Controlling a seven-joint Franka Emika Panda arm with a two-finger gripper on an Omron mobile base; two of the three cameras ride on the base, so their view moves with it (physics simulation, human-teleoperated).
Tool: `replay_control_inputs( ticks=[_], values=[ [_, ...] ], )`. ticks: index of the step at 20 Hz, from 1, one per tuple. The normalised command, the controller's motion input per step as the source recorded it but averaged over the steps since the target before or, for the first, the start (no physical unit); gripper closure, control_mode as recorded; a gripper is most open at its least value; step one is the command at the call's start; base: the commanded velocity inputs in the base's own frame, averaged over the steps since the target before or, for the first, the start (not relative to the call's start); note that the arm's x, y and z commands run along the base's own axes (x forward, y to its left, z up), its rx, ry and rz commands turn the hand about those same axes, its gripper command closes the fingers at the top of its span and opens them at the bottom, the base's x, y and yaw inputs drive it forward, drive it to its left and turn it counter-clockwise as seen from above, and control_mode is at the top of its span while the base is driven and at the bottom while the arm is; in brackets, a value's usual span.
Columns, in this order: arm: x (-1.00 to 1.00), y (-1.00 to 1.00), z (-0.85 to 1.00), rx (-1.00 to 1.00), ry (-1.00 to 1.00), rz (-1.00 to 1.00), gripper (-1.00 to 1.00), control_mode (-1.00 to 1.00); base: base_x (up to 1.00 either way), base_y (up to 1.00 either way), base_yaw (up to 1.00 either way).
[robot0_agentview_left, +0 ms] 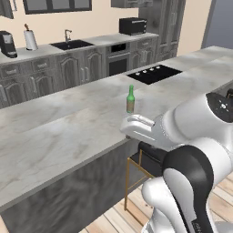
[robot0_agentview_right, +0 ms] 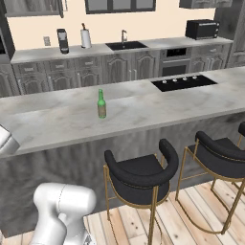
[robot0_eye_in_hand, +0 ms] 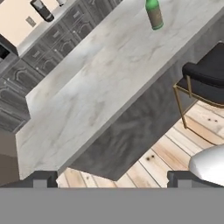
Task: Get the candle and the beer from the cabinet and move them to the dining counter.
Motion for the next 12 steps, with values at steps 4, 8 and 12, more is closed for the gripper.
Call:
replay_control_inputs(
  ticks=[4,8,12],
  values=[
    [0.0,0.0,0.0,0.0,0.0,0.0,-1.0,1.0,-0.66,0.73,0.0],
    [0.0,0.0,0.0,0.0,0.0,0.0,-1.0,1.0,-0.34,0.97,0.0],
    [0.0,0.0,0.0,0.0,0.0,0.0,-1.0,1.0,-0.05,1.0,0.0]
  ],
)
